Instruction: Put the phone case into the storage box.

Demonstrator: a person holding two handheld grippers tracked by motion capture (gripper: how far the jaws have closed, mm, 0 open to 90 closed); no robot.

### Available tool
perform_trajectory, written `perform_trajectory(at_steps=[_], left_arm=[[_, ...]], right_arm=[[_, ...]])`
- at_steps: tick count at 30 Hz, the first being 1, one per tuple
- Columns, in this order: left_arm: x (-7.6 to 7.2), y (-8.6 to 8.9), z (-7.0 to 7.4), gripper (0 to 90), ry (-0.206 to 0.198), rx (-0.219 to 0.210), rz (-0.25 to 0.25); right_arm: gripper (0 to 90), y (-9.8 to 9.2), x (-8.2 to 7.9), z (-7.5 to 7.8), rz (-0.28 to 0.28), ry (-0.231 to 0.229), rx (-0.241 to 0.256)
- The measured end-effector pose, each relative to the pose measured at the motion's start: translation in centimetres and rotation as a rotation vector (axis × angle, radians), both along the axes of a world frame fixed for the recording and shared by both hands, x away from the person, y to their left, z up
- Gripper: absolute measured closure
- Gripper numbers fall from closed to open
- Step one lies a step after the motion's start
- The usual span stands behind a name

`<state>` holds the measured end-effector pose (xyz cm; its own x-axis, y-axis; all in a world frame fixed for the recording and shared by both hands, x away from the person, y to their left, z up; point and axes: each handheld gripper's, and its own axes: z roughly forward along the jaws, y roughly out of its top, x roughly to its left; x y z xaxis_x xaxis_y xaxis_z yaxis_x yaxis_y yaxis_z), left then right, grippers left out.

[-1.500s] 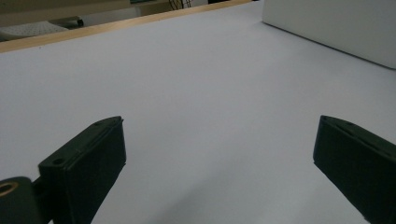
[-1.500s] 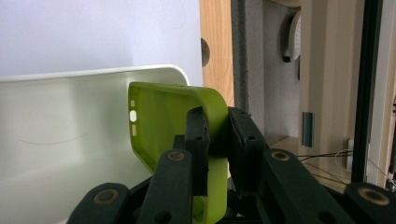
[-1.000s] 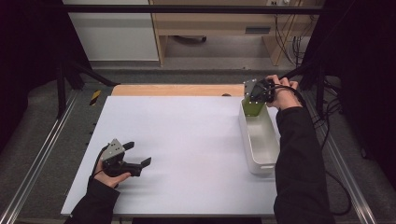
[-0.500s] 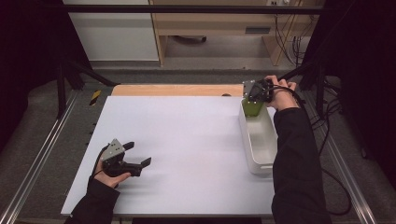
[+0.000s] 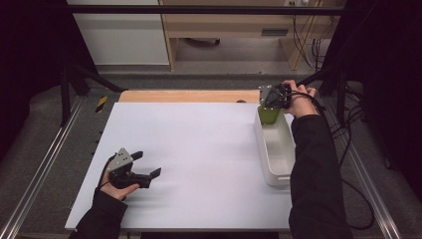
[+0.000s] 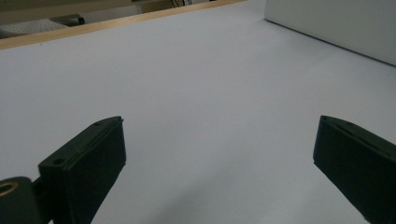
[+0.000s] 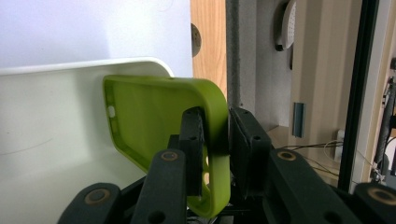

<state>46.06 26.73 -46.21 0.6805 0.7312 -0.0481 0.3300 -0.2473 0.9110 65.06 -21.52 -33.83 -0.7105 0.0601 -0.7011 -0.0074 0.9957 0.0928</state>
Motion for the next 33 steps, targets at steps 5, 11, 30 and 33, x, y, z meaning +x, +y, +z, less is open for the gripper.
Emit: perform_trajectory(at_steps=[5,11,30,33], left_arm=[[0.0,-0.1,0.0,2.4,-0.001,0.0,-0.001],[0.0,0.0,0.0,2.4,-0.003,-0.001,-0.001],[-0.1,-0.1,0.0,2.4,-0.005,0.0,-0.002],[-0.1,-0.1,0.1,2.5,-0.003,0.002,-0.002]], right_arm=[[69.5,-0.2,0.0,0.0,-0.003,-0.003,-0.001],[64.0,-0.1,0.0,0.1,0.003,-0.014,-0.004],[34.5,-0.4,-1.9,2.0,-0.038,0.01,0.187],[29.2,-0.5,-2.5,2.5,-0.059,0.012,0.268]])
